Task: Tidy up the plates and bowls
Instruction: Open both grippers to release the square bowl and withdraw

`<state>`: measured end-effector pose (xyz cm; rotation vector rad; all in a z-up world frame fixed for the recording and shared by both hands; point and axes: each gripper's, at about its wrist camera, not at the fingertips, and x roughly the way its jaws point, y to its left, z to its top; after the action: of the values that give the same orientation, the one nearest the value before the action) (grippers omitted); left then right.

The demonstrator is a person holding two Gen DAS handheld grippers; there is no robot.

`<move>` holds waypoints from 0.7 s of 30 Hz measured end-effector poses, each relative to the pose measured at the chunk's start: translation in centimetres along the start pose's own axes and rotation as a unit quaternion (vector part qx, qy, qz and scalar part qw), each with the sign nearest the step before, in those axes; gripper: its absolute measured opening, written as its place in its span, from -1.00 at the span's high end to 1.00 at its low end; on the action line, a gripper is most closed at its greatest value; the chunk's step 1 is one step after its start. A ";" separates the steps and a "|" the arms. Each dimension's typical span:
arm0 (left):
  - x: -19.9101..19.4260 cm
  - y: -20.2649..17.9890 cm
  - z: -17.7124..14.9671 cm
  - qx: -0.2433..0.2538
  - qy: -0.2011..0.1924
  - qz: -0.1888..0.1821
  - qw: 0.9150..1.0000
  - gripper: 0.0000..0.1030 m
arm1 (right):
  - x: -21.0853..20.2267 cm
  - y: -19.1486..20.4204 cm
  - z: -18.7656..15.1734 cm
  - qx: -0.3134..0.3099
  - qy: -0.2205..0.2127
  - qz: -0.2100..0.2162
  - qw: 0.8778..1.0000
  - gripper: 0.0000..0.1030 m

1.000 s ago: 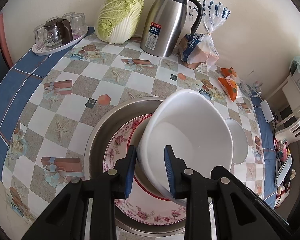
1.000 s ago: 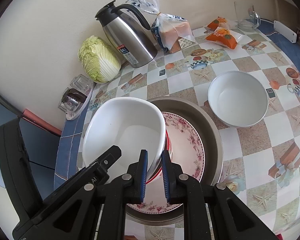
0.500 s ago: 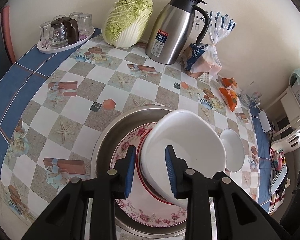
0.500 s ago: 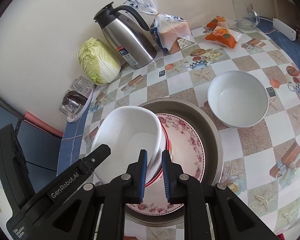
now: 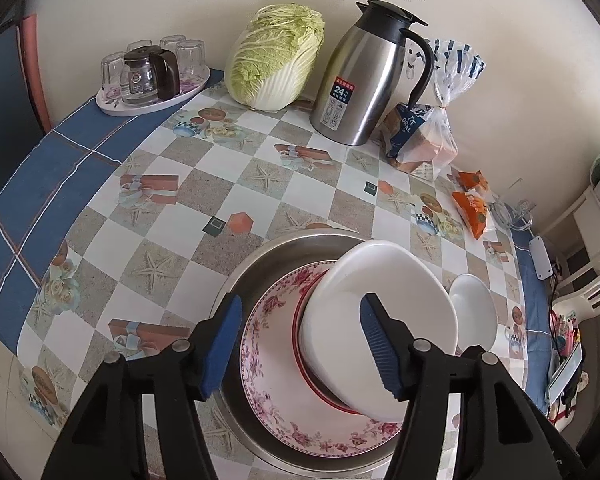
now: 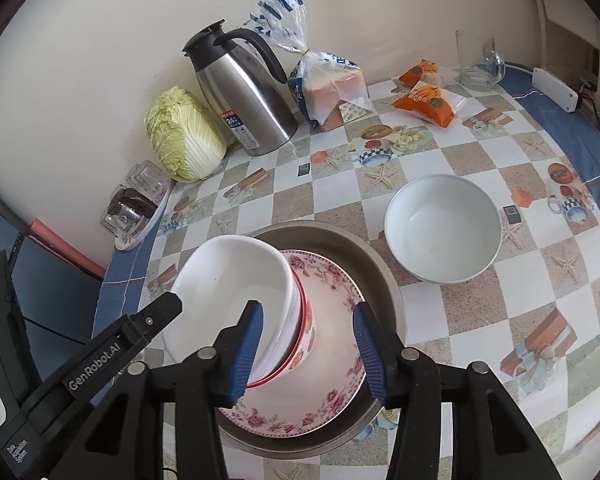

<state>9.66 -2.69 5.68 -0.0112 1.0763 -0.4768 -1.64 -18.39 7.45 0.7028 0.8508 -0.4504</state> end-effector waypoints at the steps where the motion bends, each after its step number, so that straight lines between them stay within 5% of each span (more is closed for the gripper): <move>1: 0.0 0.0 0.0 0.000 -0.001 0.006 1.000 -0.33 | 0.0 -0.1 0.1 -0.001 0.001 -0.001 1.000 -0.15; 10: 0.1 -0.6 -0.4 0.014 -0.014 0.059 0.998 -0.56 | 0.4 -1.3 0.1 -0.004 0.009 -0.003 1.000 -1.00; 13: 0.1 -0.5 -0.5 0.001 -0.019 0.063 0.998 -0.91 | 0.2 -1.7 0.2 -0.010 0.003 -0.007 1.000 -1.00; 21: -0.9 -1.6 -0.5 0.002 -0.056 0.080 0.995 -0.91 | -0.6 -3.8 1.1 0.002 -0.010 -0.014 1.000 -1.00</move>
<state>8.31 -3.66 6.52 0.0510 0.9573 -0.3292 -3.77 -21.71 6.99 0.6906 0.8408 -0.4834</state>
